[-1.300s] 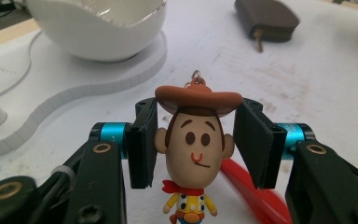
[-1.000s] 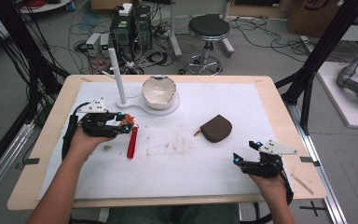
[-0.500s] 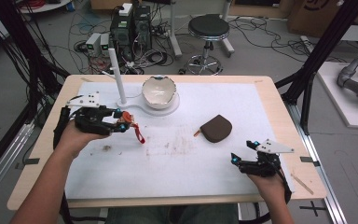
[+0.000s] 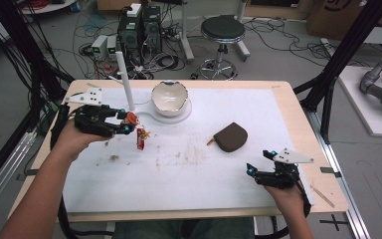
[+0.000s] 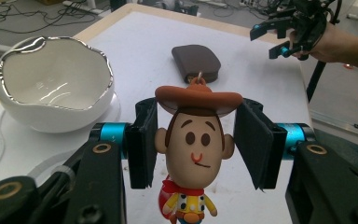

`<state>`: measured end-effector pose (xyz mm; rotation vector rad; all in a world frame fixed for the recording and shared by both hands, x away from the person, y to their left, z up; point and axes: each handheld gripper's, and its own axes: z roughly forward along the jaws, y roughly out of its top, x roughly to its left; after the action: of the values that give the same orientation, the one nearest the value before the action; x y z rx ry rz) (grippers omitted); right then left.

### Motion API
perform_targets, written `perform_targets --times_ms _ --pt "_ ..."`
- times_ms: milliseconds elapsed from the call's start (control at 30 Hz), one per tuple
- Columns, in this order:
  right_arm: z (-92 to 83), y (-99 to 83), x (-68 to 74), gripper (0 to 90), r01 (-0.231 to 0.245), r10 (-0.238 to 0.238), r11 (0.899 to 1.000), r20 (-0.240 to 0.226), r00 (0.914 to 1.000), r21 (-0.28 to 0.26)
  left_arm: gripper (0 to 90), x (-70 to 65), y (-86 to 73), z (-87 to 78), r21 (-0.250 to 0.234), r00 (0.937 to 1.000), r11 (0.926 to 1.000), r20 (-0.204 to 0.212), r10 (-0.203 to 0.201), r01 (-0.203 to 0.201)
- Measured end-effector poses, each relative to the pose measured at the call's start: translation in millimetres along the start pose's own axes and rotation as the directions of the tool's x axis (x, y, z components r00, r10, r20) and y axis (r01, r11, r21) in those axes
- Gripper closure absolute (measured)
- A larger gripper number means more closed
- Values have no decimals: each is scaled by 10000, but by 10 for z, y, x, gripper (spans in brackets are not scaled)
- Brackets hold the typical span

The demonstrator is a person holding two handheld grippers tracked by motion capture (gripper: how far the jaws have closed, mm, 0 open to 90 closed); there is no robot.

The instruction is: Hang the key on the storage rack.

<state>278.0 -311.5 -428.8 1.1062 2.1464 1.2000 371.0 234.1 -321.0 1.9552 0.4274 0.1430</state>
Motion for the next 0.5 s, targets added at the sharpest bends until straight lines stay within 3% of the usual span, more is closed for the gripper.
perform_targets --times_ms 500 --pt "27 4 8 185 27 -27 10000 -14 10000 45 507 225 229 -200 22 9963 10000 -854 64 -63"
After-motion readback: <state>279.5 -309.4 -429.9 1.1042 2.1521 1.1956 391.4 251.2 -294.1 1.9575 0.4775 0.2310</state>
